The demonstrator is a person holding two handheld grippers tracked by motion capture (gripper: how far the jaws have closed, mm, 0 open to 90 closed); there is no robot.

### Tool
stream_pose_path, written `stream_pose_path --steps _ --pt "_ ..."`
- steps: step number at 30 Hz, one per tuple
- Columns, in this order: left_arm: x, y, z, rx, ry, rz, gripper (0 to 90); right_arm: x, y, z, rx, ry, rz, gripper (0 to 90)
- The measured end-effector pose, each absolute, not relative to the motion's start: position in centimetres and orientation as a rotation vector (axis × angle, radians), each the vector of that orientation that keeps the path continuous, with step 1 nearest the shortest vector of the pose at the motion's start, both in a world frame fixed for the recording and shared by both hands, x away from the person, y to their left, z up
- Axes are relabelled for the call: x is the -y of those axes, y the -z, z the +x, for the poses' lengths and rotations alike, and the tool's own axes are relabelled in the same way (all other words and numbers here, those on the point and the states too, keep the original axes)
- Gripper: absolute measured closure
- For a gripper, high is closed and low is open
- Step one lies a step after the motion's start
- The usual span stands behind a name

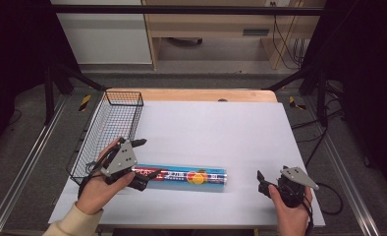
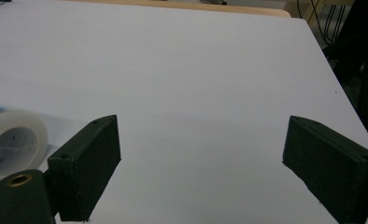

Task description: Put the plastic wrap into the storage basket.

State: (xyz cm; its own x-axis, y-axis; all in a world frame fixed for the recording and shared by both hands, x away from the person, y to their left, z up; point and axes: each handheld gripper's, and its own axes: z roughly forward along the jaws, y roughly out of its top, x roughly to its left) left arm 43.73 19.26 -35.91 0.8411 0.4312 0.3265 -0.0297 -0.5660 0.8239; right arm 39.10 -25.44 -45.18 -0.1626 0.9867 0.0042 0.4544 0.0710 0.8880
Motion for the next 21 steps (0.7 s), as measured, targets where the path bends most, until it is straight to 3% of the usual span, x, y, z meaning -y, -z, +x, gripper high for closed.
stream_pose_path --steps 7,10,21 --pt "-15.7 35.3 45.2 -0.223 -0.533 2.186 4.6 25.4 45.3 38.7 -1.708 -1.046 1.437 11.5" --pt "-13.5 35.8 45.7 -0.182 -0.434 2.336 4.8 25.1 45.3 38.6 -1.733 -1.056 1.421 11.5" --pt "-11.9 37.3 47.7 -0.031 -0.343 2.561 5.7 24.8 45.5 39.0 -1.757 -1.052 1.423 11.5"
